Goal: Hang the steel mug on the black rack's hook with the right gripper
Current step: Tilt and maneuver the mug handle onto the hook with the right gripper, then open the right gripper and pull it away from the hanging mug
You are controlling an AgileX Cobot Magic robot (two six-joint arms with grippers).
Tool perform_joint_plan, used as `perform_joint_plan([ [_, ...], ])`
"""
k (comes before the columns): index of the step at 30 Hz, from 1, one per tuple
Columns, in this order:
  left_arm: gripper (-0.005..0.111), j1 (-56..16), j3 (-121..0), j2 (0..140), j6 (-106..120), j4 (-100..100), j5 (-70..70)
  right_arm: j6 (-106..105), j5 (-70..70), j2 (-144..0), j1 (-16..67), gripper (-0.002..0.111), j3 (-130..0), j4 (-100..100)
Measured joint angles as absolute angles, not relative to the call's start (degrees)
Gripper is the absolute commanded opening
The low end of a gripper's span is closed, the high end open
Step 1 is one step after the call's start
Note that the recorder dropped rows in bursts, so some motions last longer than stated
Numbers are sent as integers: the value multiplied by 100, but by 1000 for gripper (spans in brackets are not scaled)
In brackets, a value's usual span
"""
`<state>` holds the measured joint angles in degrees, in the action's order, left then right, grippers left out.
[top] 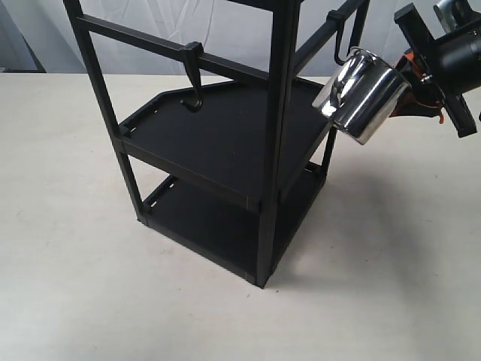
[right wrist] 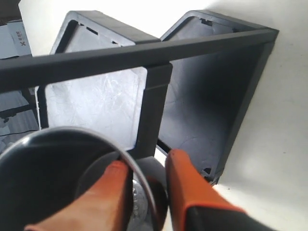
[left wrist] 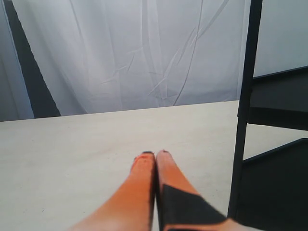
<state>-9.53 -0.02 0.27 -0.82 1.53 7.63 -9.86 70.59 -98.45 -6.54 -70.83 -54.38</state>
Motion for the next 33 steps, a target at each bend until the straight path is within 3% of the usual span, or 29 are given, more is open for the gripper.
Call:
perform_joint_plan([
  [6,1,-953,-2,27,-82,153,763,-1003,7059,-9833,-654,27,-7083,-5438],
  [11,1,-953,-2,27,-82,153,763,-1097,7044,-9739,-654,60,-7083,-5430],
  [13,1,-953,-2,27,-82,153,763,-1120,7044,-9737,-654,66,-7083,-5430],
  [33,1,-953,-2,27,-82,153,763,-1377,7044,-9737,-1025,66,-7083,-5104],
])
